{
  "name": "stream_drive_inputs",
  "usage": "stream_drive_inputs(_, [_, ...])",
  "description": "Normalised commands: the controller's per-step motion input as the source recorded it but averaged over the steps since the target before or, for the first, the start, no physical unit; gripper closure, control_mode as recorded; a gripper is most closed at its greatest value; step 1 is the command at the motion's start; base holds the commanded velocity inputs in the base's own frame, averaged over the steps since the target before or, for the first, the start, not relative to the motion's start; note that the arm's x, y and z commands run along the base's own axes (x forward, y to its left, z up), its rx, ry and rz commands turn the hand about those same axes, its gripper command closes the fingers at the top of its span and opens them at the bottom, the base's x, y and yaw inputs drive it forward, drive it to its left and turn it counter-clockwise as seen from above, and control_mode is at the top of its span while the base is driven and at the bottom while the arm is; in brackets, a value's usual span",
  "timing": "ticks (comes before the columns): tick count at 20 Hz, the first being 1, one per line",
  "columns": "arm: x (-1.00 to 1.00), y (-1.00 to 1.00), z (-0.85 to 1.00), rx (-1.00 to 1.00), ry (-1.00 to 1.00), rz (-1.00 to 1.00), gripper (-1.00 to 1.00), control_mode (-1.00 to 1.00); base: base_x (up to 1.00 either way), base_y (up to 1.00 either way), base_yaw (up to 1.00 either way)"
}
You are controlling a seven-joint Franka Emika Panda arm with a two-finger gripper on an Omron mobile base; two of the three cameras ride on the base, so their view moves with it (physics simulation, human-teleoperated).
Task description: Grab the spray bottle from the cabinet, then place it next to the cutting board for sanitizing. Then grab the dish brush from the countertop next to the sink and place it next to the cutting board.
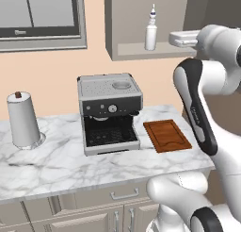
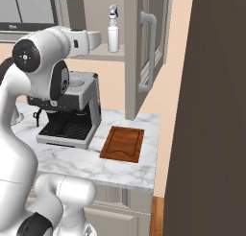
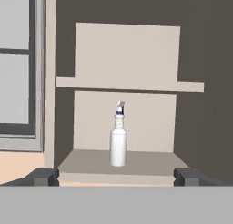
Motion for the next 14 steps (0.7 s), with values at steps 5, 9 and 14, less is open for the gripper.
stream_drive_inputs(5, [0.39,-0.08,0.0,0.0,0.0,0.0,-1.0,-1.0,0.0,0.0,0.0])
stream_drive_inputs(9, [0.42,-0.13,0.0,0.0,0.0,0.0,-1.0,-1.0,0.0,0.0,0.0])
stream_drive_inputs(14, [0.41,-0.07,0.0,0.0,0.0,0.0,-1.0,-1.0,0.0,0.0,0.0])
